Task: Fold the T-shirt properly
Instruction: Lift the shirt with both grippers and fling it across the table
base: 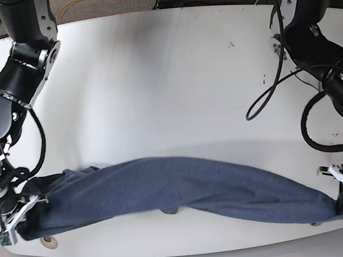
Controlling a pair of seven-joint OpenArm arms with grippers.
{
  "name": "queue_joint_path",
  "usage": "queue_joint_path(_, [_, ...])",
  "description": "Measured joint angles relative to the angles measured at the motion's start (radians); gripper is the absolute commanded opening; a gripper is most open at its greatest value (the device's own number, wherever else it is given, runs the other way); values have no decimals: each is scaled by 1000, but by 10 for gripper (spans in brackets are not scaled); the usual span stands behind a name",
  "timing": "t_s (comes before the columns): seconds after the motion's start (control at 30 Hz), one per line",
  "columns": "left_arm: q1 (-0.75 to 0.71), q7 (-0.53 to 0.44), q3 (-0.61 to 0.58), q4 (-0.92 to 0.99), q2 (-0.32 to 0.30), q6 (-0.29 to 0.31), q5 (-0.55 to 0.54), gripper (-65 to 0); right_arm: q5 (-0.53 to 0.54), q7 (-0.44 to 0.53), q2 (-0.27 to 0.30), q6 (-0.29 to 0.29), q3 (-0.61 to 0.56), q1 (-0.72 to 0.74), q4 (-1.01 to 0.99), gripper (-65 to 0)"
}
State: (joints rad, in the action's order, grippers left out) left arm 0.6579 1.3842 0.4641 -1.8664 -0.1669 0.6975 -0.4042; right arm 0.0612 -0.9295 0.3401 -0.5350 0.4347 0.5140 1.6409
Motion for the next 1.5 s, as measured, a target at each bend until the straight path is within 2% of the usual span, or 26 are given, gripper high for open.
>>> queue_joint_path(0.17, [89, -2, 6, 15, -13, 0, 8, -650, -5, -18, 51, 4, 5, 95, -32, -650])
queue_joint_path(0.3, [127, -1, 6, 43, -11, 0, 6, -650, -3, -35, 66, 2, 5, 140, -47, -650])
queue_joint_path(0.6, [235, 5, 6, 114, -45, 0, 6, -650, -2, -63, 67, -34, 2, 225, -52, -650])
queue_joint_path(0.83, [290, 5, 6, 139, -43, 0, 7, -650, -12, -71, 79, -31, -66, 296, -56, -650])
queue_joint_path(1.0, [333, 4, 6, 161, -45, 0, 7, -650, -4, -71, 68, -31, -114, 338, -99, -650])
queue_joint_path(1.13, [359, 8, 6, 163, -47, 0, 10, -650, 0, -70, 62, -32, -116, 363, -111, -650])
queue_joint_path(1.33, [388, -3, 4, 185, -88, 0, 6, -650, -5, -69, 79, -31, -113, 399, -111, -650])
queue_joint_path(1.5, [366, -6, 6, 214, -89, 0, 9, -650, -8, -60, 84, -30, -108, 369, -101, -650])
